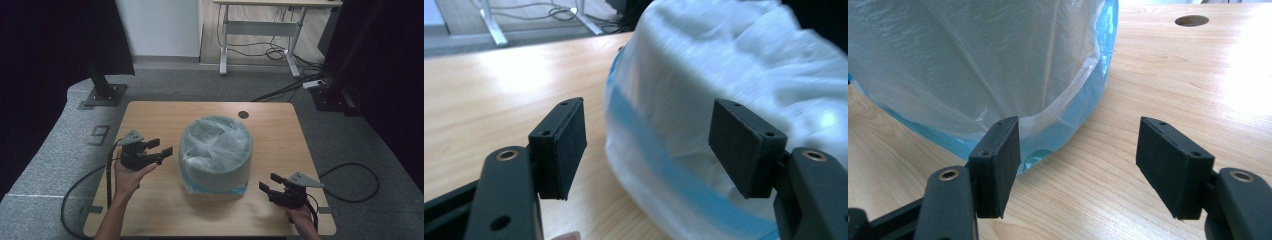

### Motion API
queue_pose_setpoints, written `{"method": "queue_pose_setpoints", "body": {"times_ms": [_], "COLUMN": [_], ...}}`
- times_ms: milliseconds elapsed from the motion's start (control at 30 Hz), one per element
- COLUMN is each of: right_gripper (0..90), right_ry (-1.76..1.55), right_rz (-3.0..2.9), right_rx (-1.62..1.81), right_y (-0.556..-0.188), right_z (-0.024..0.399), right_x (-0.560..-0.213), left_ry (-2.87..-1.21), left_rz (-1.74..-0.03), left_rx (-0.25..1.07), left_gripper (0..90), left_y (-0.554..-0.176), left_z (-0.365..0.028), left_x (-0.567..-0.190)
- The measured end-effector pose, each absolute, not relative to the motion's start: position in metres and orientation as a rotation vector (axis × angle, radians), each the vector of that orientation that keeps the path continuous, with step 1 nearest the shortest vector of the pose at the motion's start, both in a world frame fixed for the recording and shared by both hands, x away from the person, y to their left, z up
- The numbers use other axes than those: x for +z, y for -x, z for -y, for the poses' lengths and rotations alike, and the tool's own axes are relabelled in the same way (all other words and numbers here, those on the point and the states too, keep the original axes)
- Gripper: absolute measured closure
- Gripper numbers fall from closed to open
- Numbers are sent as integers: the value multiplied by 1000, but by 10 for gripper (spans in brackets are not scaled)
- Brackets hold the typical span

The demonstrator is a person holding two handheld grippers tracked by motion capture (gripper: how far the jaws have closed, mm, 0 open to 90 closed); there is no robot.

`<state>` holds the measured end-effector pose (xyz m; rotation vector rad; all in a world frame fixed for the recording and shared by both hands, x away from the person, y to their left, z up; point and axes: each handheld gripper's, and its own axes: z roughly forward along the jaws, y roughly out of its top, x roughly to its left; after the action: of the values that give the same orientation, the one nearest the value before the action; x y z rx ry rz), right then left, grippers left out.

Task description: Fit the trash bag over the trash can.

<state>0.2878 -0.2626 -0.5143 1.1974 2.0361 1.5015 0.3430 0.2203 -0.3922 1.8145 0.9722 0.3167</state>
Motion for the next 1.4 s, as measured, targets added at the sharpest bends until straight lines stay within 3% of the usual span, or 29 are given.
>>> {"method": "queue_pose_setpoints", "body": {"times_ms": [333,633,1400], "right_gripper": [320,320,325], "right_ry": [-1208,-1204,-1224], "right_rz": [-2024,-2041,-2036], "right_rx": [1539,1537,1524], "right_y": [-288,-289,-287], "right_z": [269,269,272], "right_x": [-511,-512,-514], "left_ry": [-1852,-1870,-1984], "left_rz": [-911,-852,-761], "left_rx": [304,262,146], "left_gripper": [298,301,322], "left_y": [-359,-363,-408], "left_z": [-201,-187,-102], "left_x": [-353,-348,-327]}}
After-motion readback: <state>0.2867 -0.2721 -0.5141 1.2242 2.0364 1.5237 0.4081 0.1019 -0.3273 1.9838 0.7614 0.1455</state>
